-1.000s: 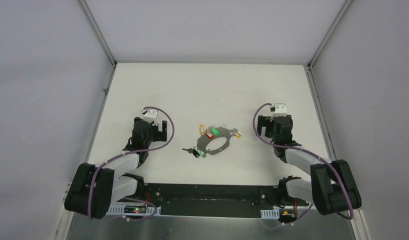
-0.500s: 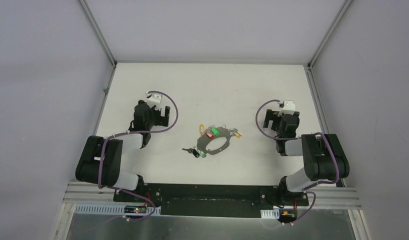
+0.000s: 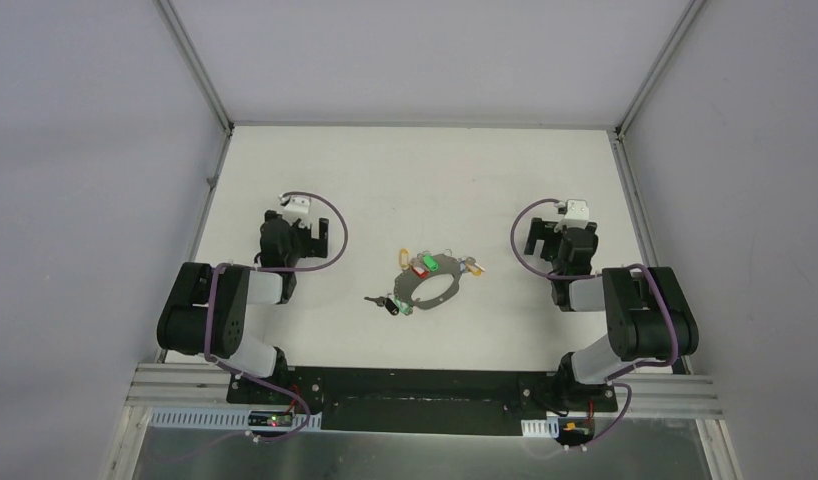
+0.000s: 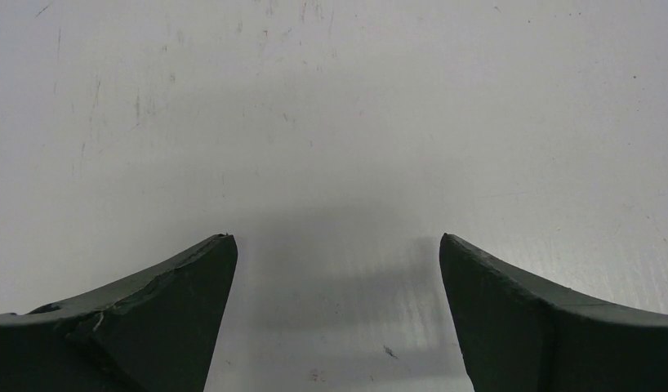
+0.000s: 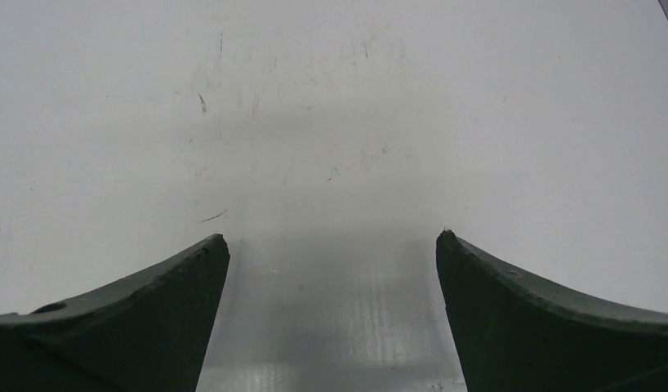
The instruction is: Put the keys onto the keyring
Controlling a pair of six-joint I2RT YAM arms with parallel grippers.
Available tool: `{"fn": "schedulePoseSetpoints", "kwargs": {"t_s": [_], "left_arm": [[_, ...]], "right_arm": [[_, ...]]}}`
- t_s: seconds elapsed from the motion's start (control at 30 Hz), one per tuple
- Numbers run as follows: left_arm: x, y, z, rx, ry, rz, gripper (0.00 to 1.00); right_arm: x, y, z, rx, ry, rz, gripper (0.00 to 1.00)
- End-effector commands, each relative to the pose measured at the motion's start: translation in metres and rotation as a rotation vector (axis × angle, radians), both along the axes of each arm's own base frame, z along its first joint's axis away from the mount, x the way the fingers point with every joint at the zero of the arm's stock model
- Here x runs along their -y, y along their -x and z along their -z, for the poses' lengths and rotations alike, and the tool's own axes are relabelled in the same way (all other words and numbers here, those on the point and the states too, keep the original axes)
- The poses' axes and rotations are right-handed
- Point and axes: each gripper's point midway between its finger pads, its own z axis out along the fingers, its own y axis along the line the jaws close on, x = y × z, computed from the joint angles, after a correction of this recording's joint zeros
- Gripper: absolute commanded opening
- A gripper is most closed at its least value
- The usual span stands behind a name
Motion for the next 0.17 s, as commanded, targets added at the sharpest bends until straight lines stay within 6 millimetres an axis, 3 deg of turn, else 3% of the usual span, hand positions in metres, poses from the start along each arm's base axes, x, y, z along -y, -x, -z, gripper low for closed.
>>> {"fn": "schedulePoseSetpoints", "kwargs": {"t_s": [0.0,0.13], "left_arm": [[0.0029,-0.0117,-0.0213,0.078,0.019,0.000,0.99],[0.0024,-0.0115,-0.0215,0.079,0.020,-0.003,0.99]], "right_arm": [[-0.0008,-0.0174,-0.0213,0.079,-0.023,0.003,1.00],[0.0001,-0.0167,-0.0222,0.080,-0.024,0.003,1.00]]}}
